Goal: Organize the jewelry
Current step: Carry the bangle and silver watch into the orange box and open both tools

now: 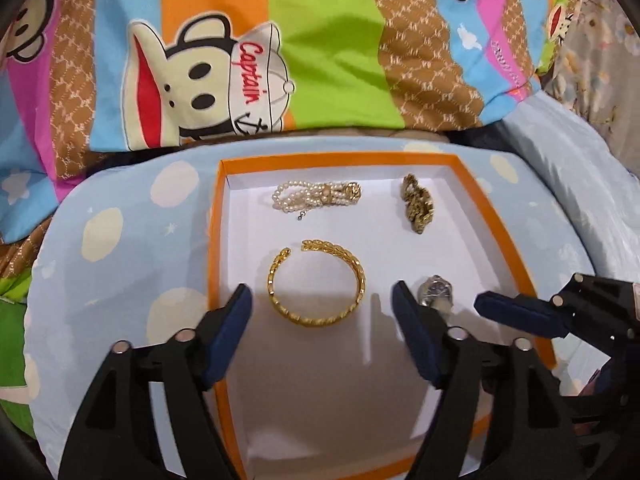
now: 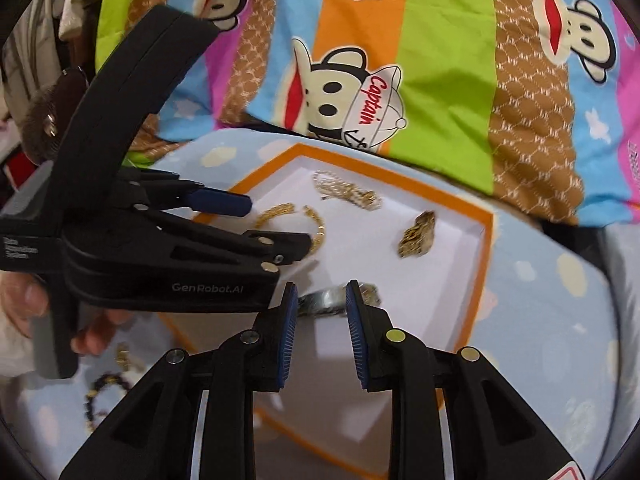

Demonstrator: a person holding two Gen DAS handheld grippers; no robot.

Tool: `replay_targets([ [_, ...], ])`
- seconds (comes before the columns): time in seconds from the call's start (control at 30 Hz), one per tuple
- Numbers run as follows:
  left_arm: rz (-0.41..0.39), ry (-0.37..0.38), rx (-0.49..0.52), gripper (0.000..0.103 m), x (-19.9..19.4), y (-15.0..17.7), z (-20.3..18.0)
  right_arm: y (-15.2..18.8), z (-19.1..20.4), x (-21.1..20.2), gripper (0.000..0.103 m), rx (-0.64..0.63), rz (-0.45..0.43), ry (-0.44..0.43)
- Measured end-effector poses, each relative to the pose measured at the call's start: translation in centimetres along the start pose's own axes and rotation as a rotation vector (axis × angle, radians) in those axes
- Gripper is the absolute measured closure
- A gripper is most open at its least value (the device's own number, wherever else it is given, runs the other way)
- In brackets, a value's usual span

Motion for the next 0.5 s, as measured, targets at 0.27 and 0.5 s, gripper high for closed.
replay_targets([
  [0.27,-0.136,0.002,-0.045,0.018,-5.7,-1.0,1.0,-0.7,-1.3,-5.7,0.073,0.104,-0.115,0.071],
  [0.5,-0.176,-0.056,-0.070,0.018,-7.7,-0.3,2.4,-0.3,-0.7,-5.6,0.074,0.096,-0.087,0.187],
])
Point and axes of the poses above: each gripper's, at about its wrist camera, not at the fingertips, and x roughly the way its jaws point, z to its left, y to its underside, the point moved 6 cm from there along x, roughly the way its jaws point, and after that the axes turned 5 degrees about -x, right-handed, at the moved point
